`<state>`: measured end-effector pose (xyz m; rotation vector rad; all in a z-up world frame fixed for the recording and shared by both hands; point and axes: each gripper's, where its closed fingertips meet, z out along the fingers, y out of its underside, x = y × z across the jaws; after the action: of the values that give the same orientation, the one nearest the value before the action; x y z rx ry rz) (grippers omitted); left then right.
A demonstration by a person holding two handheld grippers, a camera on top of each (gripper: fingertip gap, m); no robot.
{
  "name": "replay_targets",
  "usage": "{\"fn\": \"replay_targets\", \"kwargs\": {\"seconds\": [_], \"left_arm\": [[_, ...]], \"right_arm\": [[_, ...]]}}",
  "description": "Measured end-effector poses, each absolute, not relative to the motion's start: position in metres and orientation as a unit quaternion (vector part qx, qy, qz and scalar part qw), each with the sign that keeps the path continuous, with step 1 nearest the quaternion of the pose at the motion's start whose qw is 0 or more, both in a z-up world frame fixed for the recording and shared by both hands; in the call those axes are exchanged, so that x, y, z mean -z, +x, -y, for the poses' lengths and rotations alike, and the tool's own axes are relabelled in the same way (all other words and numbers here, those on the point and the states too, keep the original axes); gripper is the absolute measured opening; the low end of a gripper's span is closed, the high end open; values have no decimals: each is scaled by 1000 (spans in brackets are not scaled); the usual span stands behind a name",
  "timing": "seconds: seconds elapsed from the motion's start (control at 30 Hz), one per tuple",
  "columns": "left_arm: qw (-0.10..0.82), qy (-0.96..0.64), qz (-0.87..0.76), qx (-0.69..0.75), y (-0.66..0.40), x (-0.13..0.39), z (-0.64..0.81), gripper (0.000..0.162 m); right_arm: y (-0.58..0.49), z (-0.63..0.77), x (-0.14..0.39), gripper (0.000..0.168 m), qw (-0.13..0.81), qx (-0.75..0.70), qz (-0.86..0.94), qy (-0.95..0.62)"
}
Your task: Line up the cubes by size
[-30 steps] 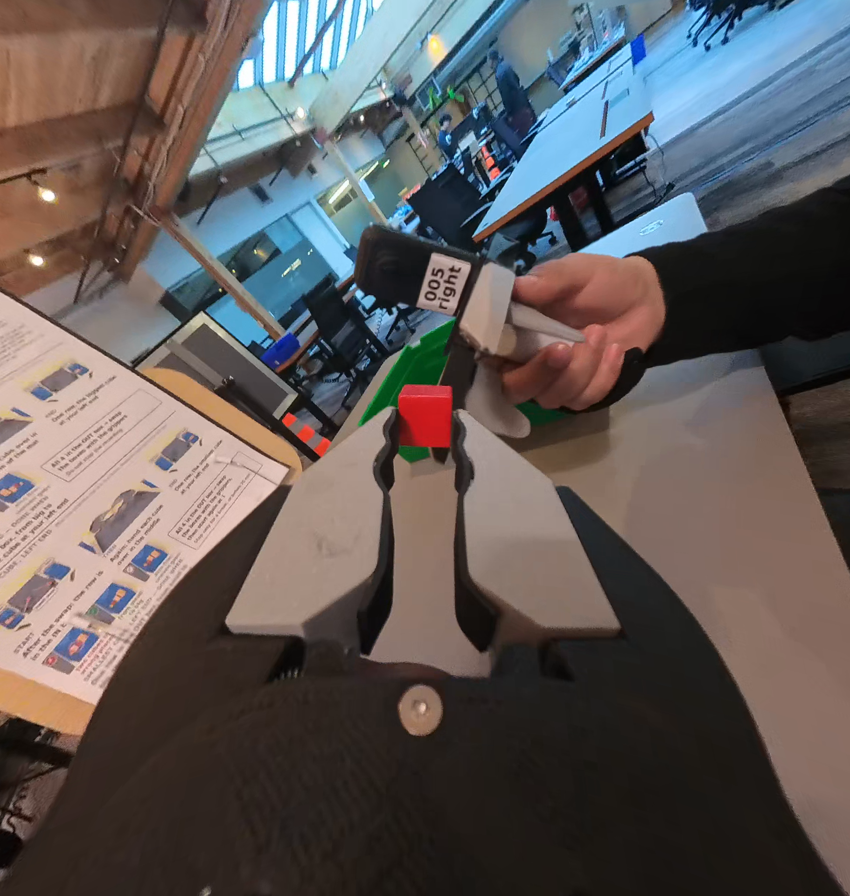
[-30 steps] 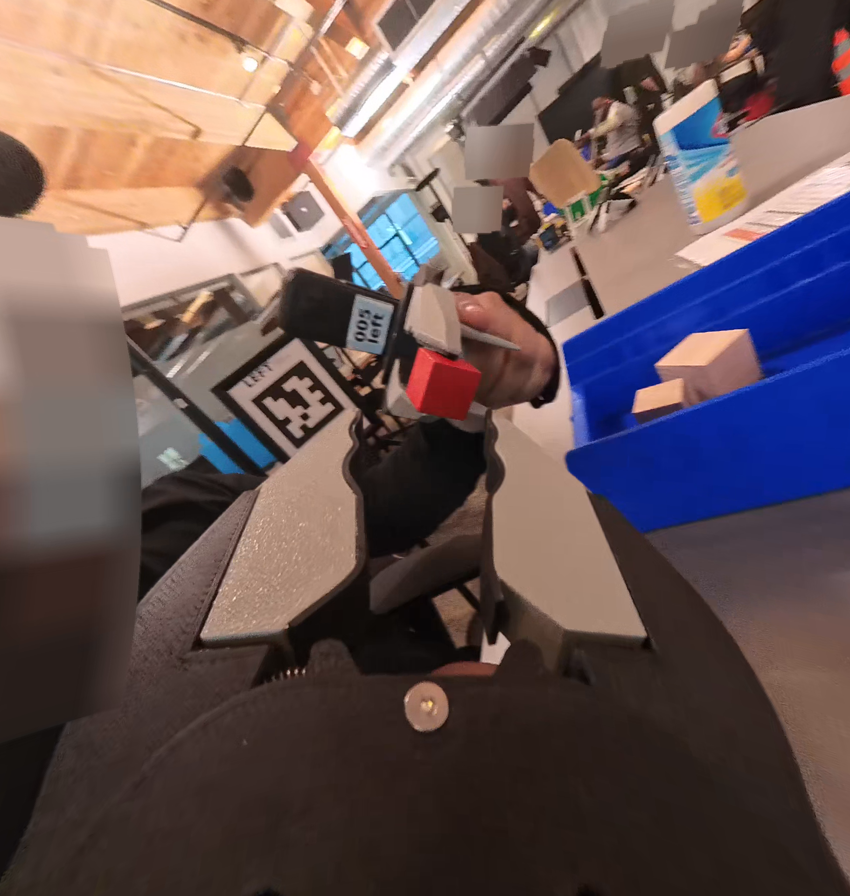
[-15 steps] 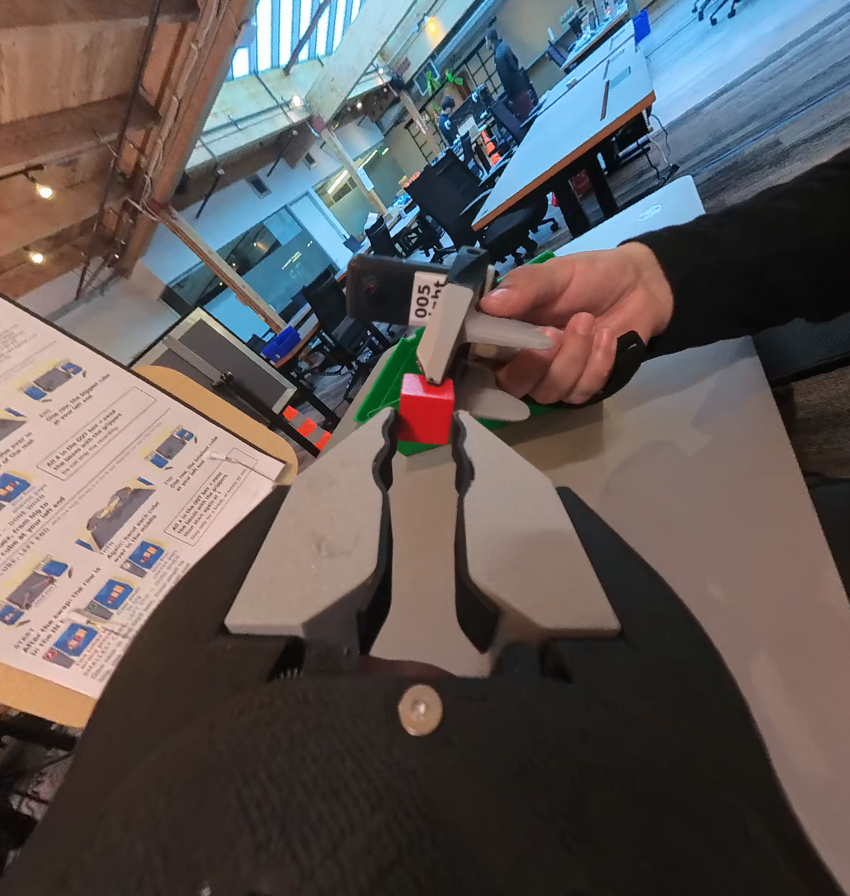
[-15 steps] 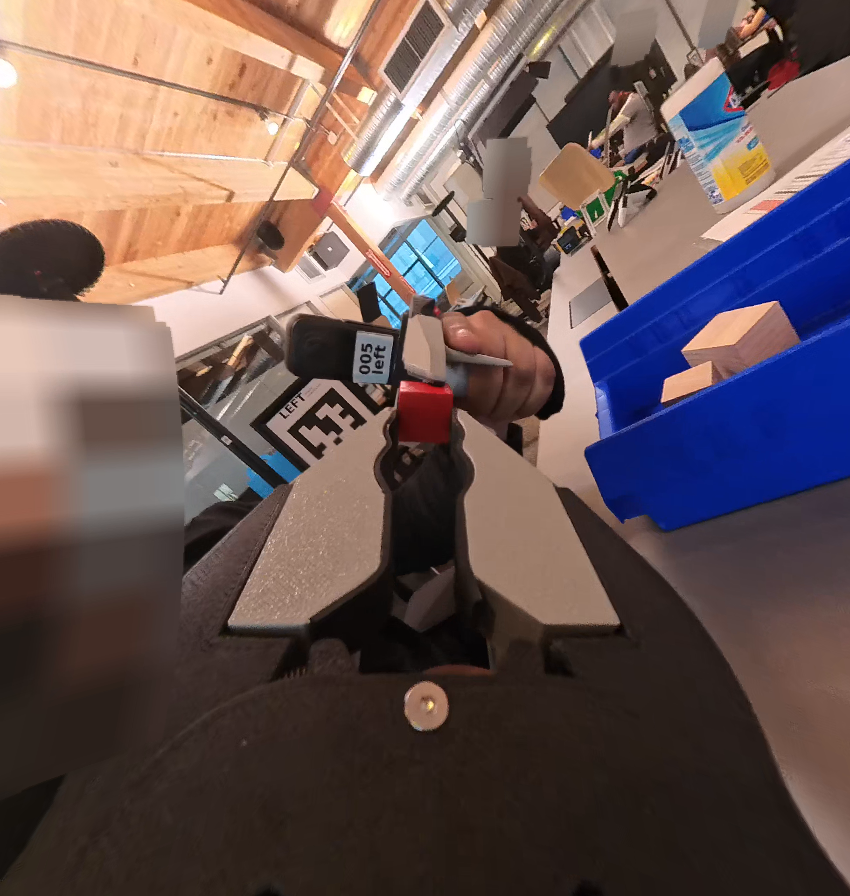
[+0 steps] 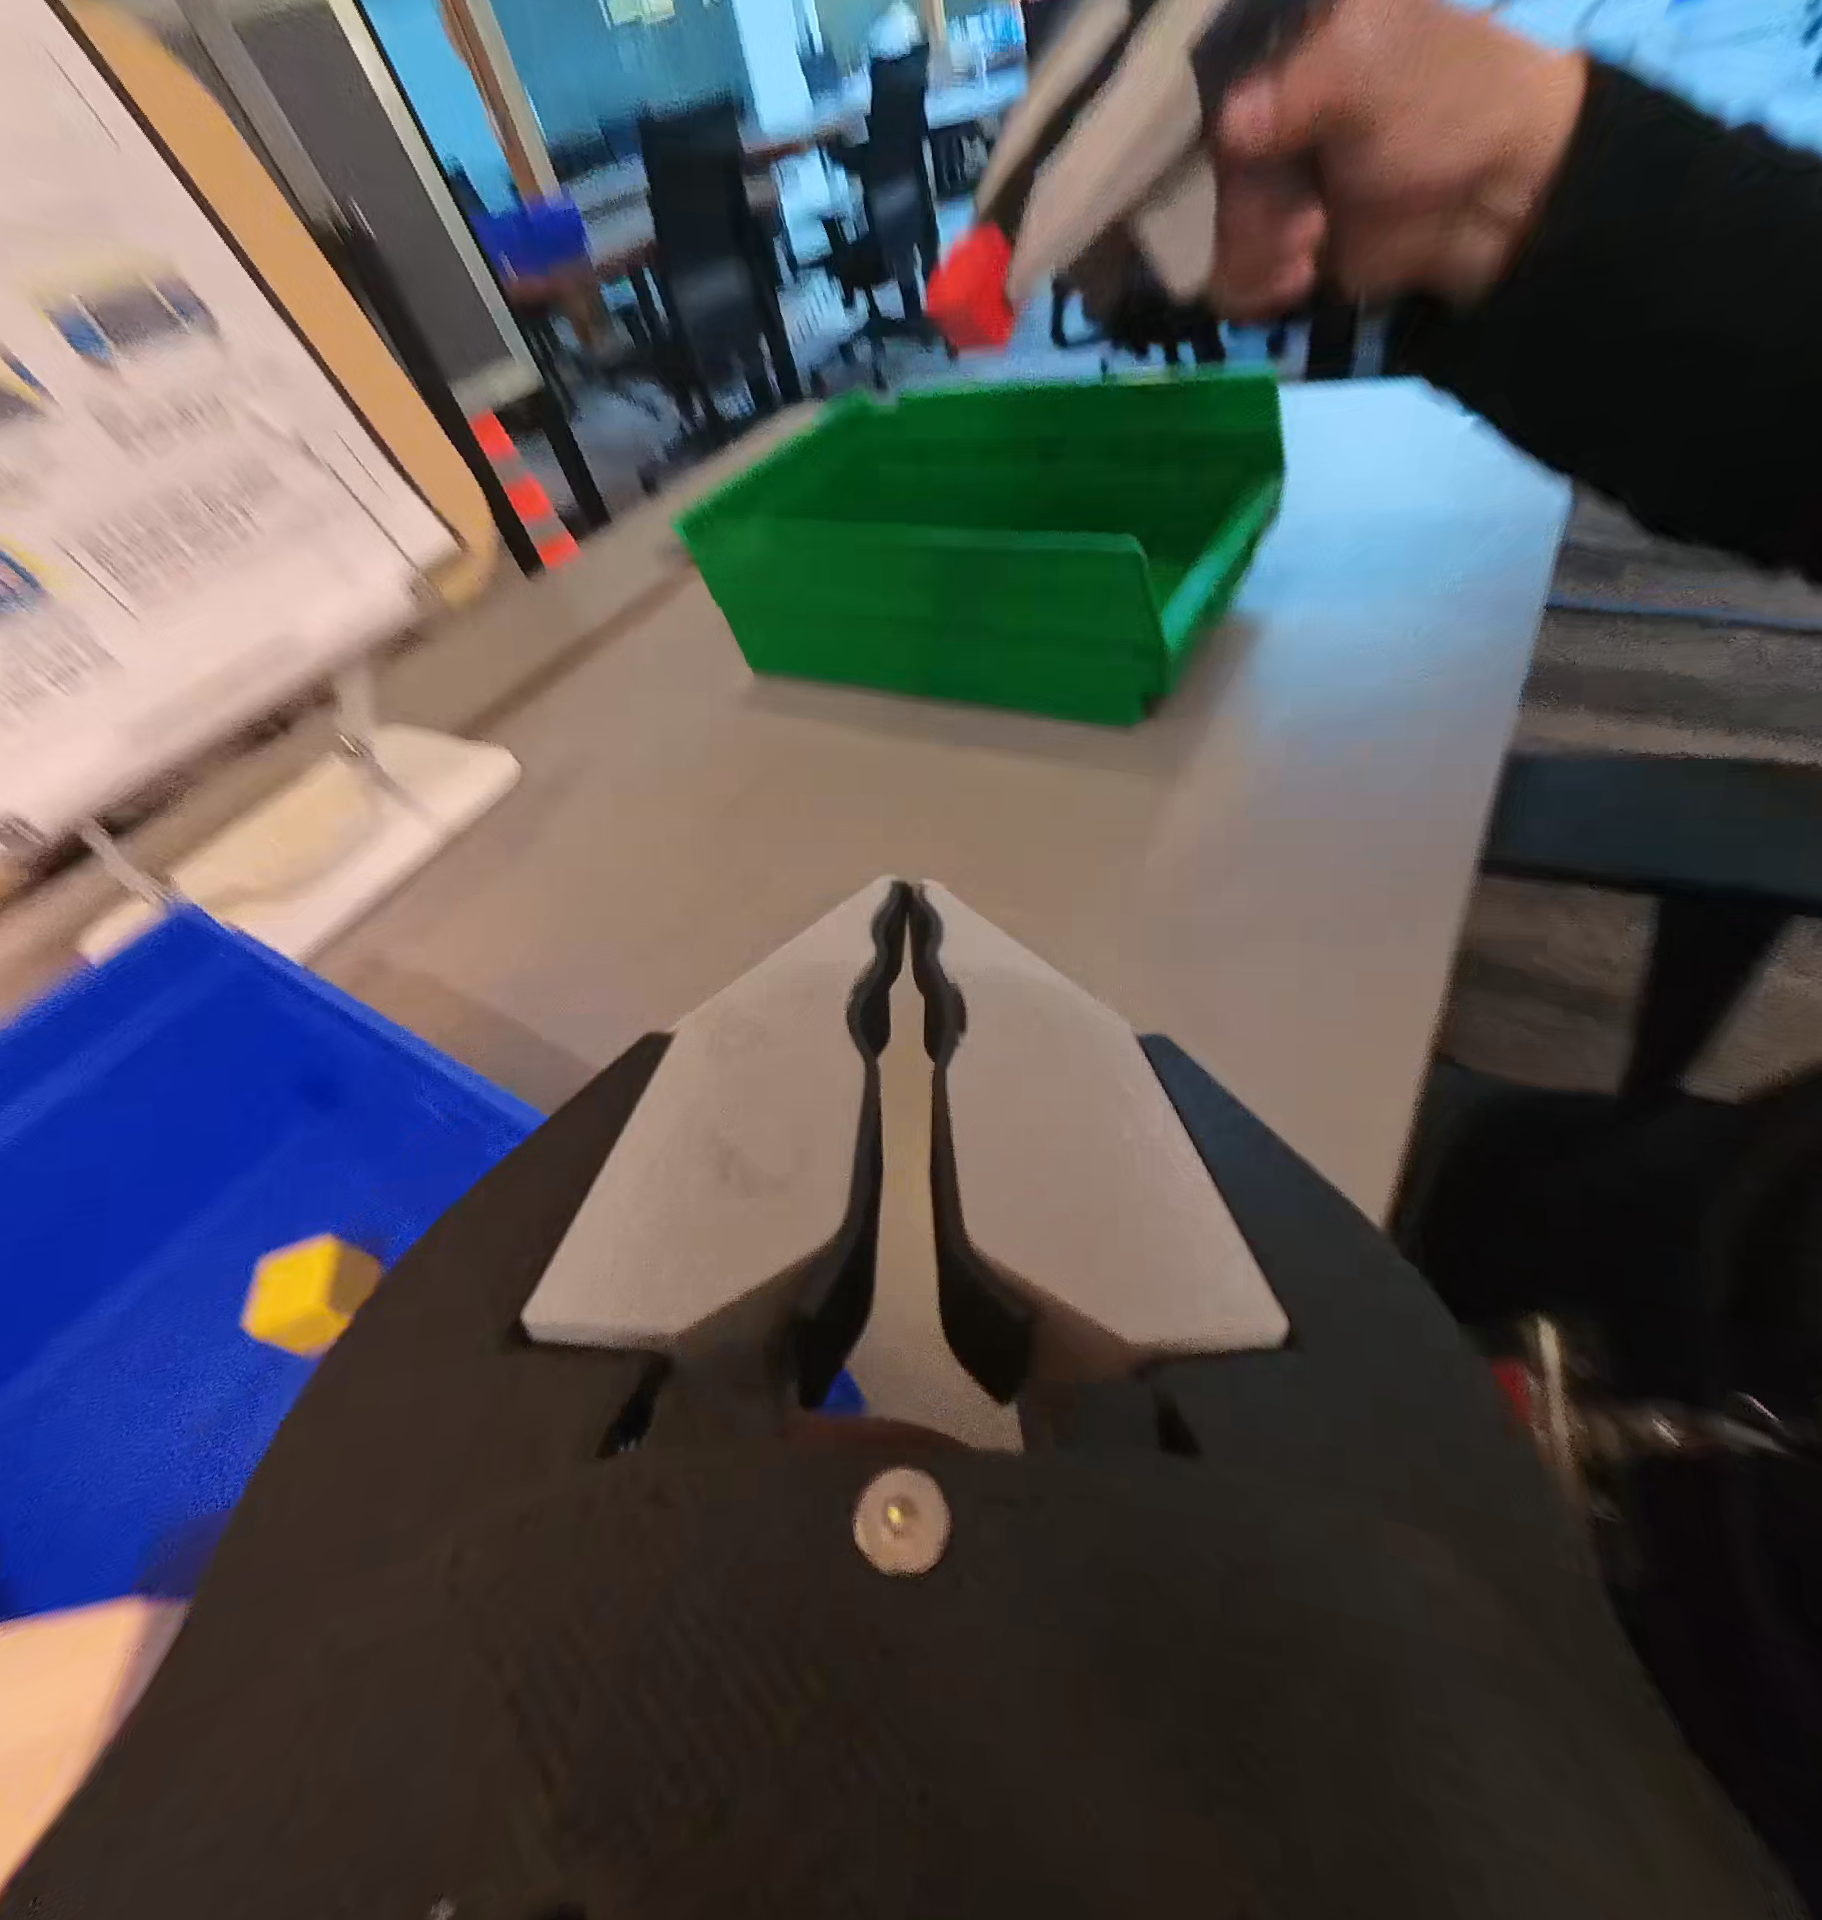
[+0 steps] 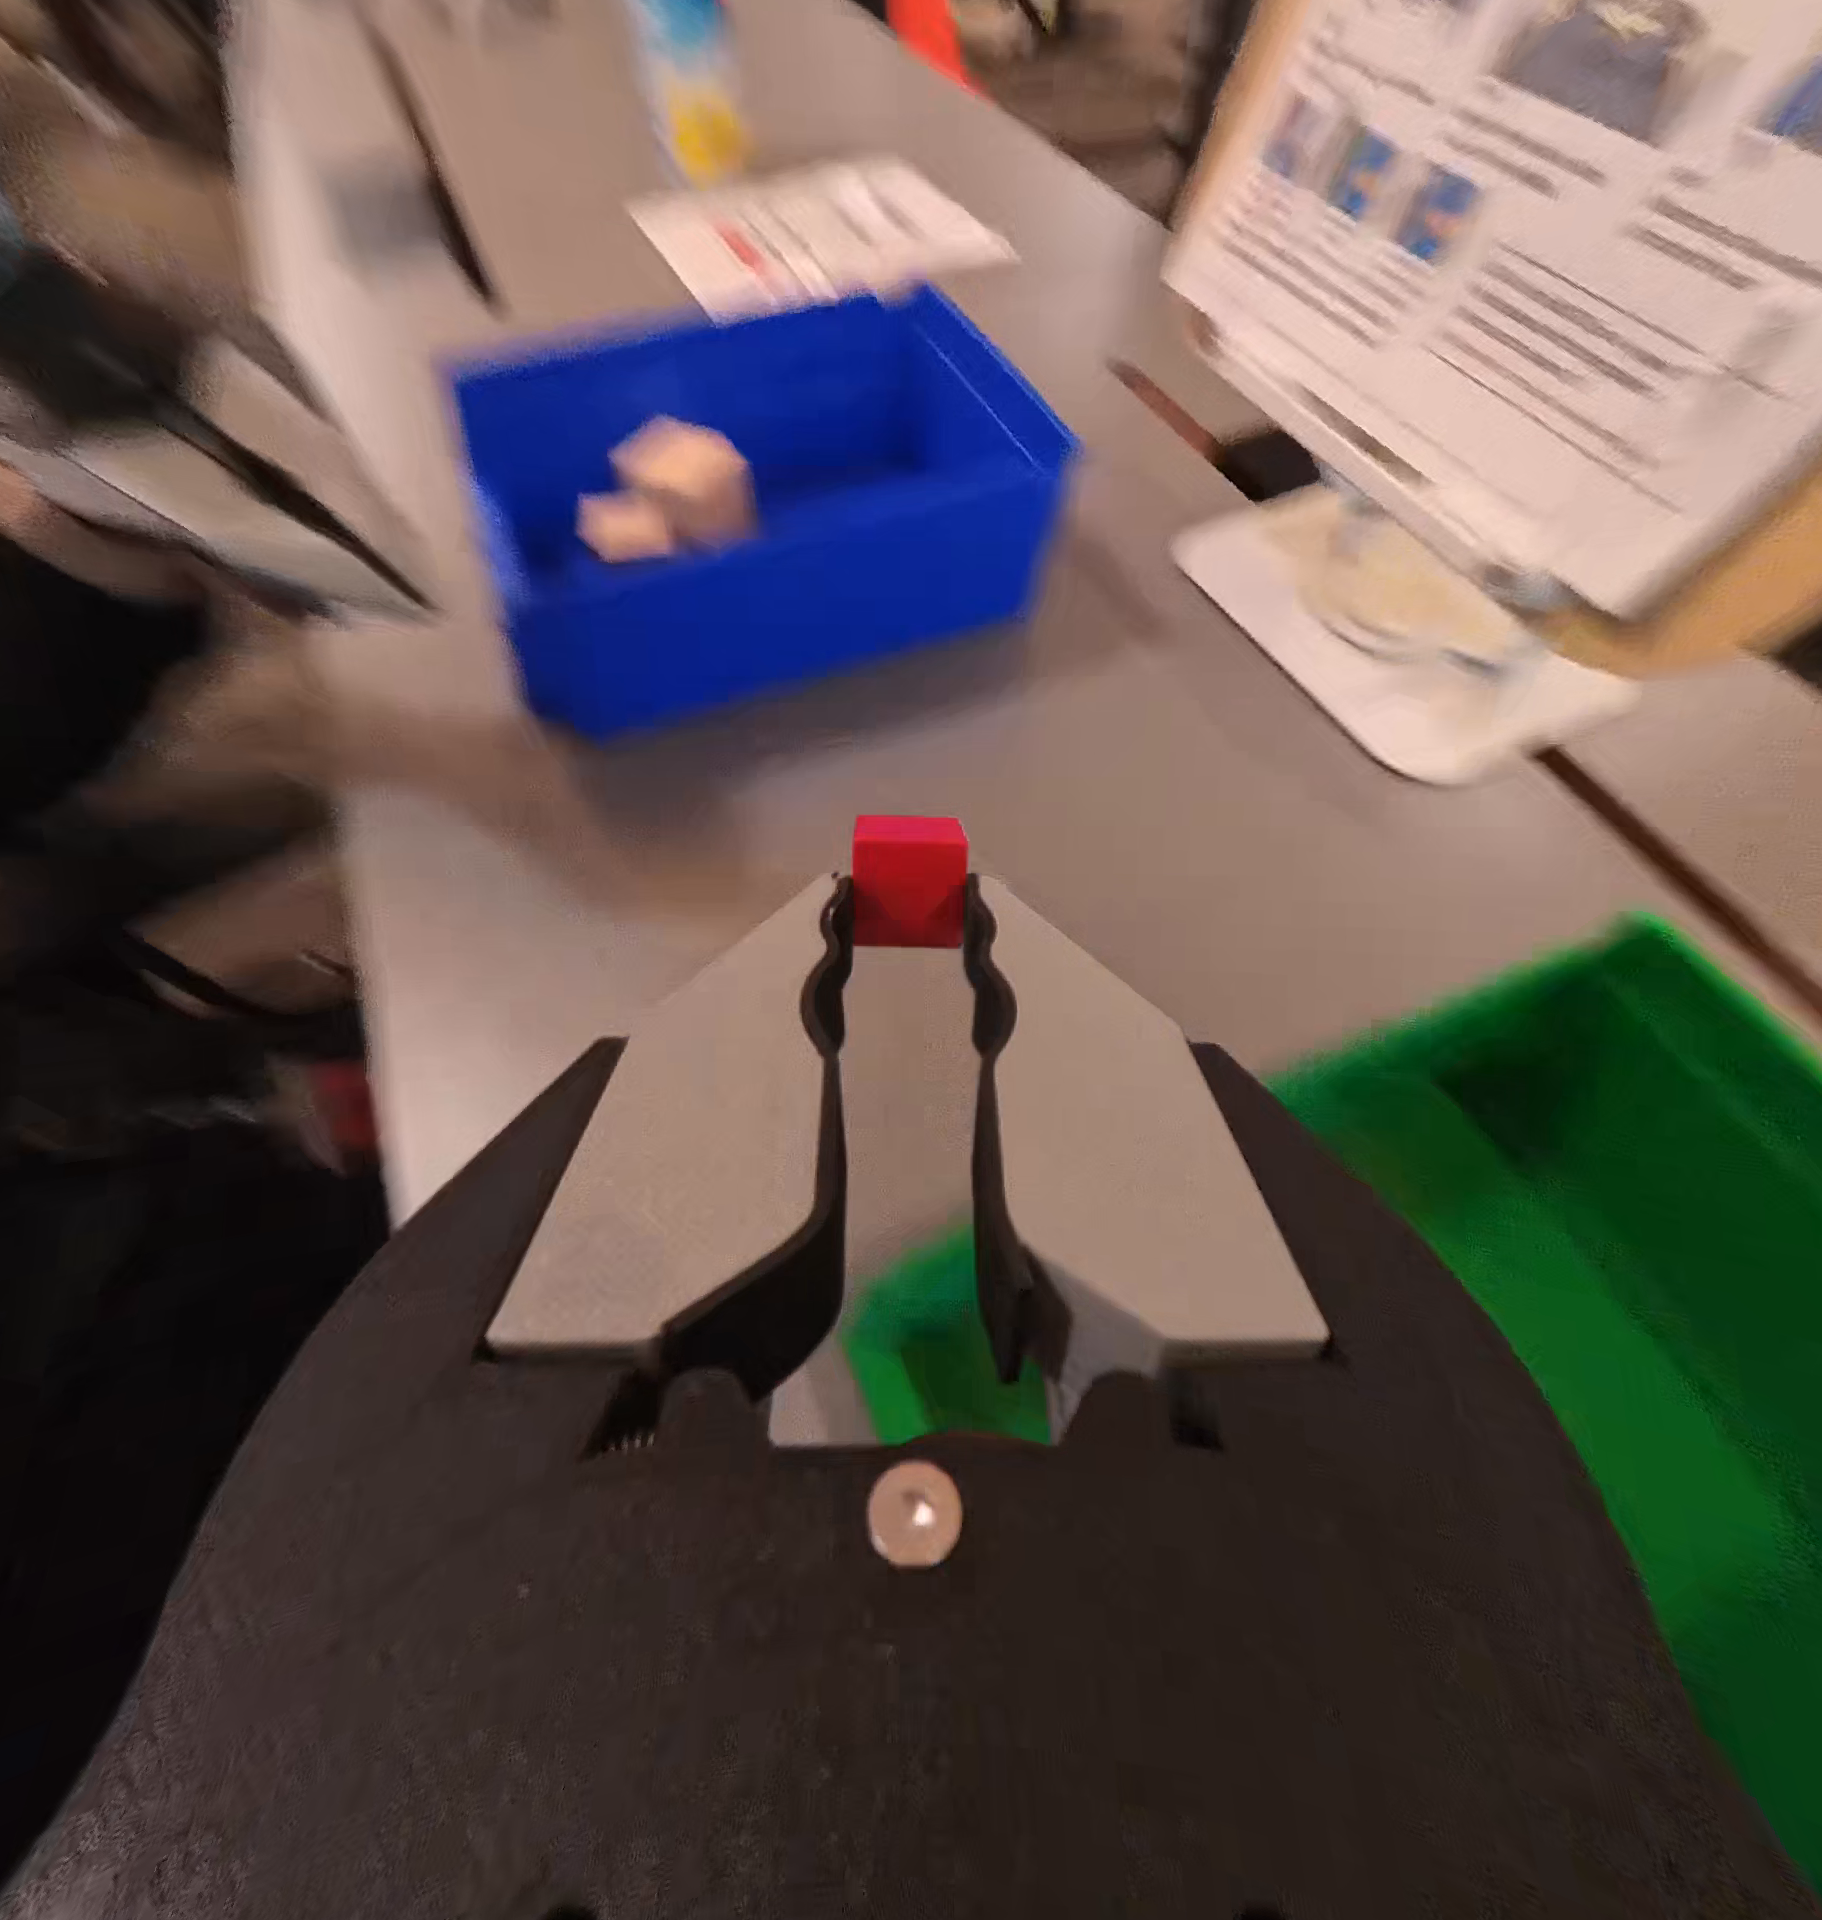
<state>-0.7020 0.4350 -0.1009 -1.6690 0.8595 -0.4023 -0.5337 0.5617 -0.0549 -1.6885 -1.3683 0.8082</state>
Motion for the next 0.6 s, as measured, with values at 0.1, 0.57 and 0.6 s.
{"fn": "replay_targets", "kwargs": {"seconds": [0.1, 0.57, 0.6], "left_arm": [[509, -753, -384, 164, -703, 149, -409, 0], [459, -815, -333, 122, -730, 217, -459, 0], [459, -815, -331, 123, -730, 217, -464, 0]], "right_arm": [[-477, -600, 94, 18, 370, -156, 584, -705], [-464, -643, 232, 18, 189, -66, 731, -652], [-464, -645, 236, 18, 184, -65, 734, -651]]}}
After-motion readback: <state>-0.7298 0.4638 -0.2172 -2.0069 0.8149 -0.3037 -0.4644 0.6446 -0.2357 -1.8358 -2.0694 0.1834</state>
